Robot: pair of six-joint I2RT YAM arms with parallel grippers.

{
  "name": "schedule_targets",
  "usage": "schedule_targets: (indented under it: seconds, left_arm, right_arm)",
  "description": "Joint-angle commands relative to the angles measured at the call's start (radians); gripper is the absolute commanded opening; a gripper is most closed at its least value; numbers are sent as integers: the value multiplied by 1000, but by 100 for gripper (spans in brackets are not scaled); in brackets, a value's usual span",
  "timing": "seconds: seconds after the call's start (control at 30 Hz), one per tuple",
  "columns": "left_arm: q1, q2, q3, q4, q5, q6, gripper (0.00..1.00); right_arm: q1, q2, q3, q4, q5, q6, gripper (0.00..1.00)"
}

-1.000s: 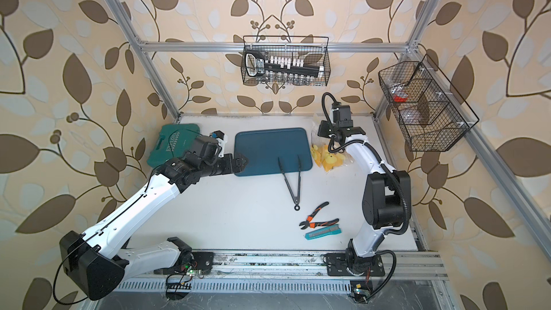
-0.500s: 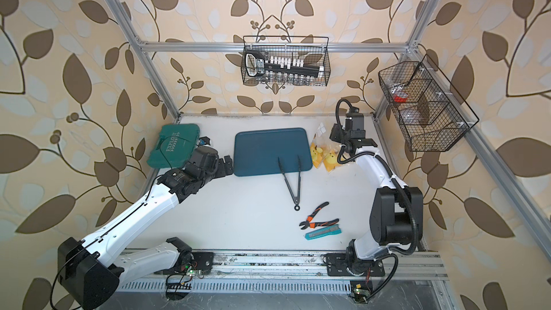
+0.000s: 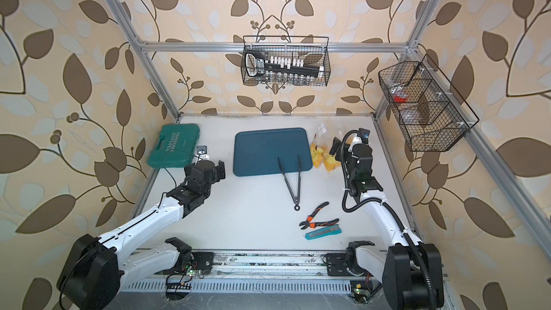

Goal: Put the cookies into a resealable bag to prevent moisture
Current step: Reset both arms

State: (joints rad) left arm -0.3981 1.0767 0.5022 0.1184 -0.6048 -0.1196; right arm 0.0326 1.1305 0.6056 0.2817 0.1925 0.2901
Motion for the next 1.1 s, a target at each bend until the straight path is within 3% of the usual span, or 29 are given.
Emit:
schedule_targets:
  seconds: [0.0, 0.13, 0.4, 0.43, 0.5, 0.6, 1.07]
  left_arm:
    - [34, 2, -105, 278, 37, 186, 99]
    - [154, 49, -190, 432, 200, 184, 99]
    - [297, 410, -181, 759, 420, 158, 99]
    - [317, 441, -169, 769, 435, 144, 99]
    - [342, 414, -126, 628, 456, 110, 99]
    - [361, 419, -113, 609, 468, 94, 99]
    - [362, 410, -135, 641, 474, 95, 99]
  right_arm:
    - [-2, 59, -72, 106, 99, -90, 100]
    - [-11, 166, -173, 319, 55, -167, 100]
    - [-42, 373, -333, 759, -73, -216, 100]
    - [-33, 375, -340, 778, -60, -223, 100]
    - [-30, 369, -342, 765, -44, -217, 100]
    - [-28, 373, -336, 761, -31, -215, 100]
    - [-10, 372, -329, 751, -8, -227, 99]
